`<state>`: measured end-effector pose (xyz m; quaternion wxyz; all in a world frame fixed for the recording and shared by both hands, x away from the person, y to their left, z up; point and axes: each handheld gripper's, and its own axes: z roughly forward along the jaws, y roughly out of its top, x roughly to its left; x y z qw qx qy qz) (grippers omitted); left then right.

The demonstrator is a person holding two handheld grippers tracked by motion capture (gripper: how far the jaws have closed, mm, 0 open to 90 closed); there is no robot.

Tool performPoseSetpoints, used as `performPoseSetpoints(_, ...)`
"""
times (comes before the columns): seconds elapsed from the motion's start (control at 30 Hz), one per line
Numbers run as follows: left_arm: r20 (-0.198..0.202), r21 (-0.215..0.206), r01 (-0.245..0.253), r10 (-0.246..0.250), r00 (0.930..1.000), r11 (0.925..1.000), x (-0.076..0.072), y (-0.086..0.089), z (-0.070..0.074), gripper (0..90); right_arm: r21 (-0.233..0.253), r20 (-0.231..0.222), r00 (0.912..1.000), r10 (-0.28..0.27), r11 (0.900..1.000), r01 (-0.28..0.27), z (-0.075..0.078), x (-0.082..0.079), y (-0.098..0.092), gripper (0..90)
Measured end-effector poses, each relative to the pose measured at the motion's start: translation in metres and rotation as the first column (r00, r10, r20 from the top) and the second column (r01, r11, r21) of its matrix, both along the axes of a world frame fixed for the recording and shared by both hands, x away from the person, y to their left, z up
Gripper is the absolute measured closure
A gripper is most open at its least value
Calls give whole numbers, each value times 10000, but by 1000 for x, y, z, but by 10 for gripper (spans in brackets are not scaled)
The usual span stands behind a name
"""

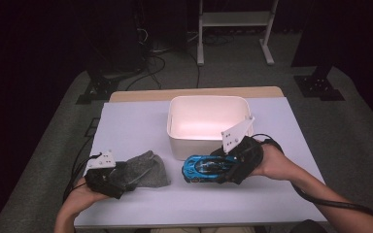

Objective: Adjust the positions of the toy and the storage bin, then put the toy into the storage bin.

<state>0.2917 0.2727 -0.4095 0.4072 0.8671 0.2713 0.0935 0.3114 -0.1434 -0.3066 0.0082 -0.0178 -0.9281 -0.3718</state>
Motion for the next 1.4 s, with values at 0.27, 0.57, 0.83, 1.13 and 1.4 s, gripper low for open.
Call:
performPoseSetpoints(0.27,-32,-121,-105,105,9999,9999,0,4,-2,87,25,145,9999,30,10000,-31,29,6,0,253)
performPoseSetpoints(0.57,-175,-149,-347,345,9993,9993,-2,11,-6,88,-58,298,9996,2,10000,-1,53,22,2,253)
performPoseSetpoints(0.83,-119,-170,-356,354,9993,9992,-1,12,-6,87,-81,556,9983,-185,9998,190,76,43,0,253)
performPoseSetpoints(1.13,-121,-151,-331,329,9994,9993,0,12,-6,87,-145,622,9979,-205,9997,215,89,60,1,253)
performPoseSetpoints(1.4,-103,-160,-340,338,9994,9993,2,12,-5,87,-264,560,9979,-335,9990,351,88,81,4,253)
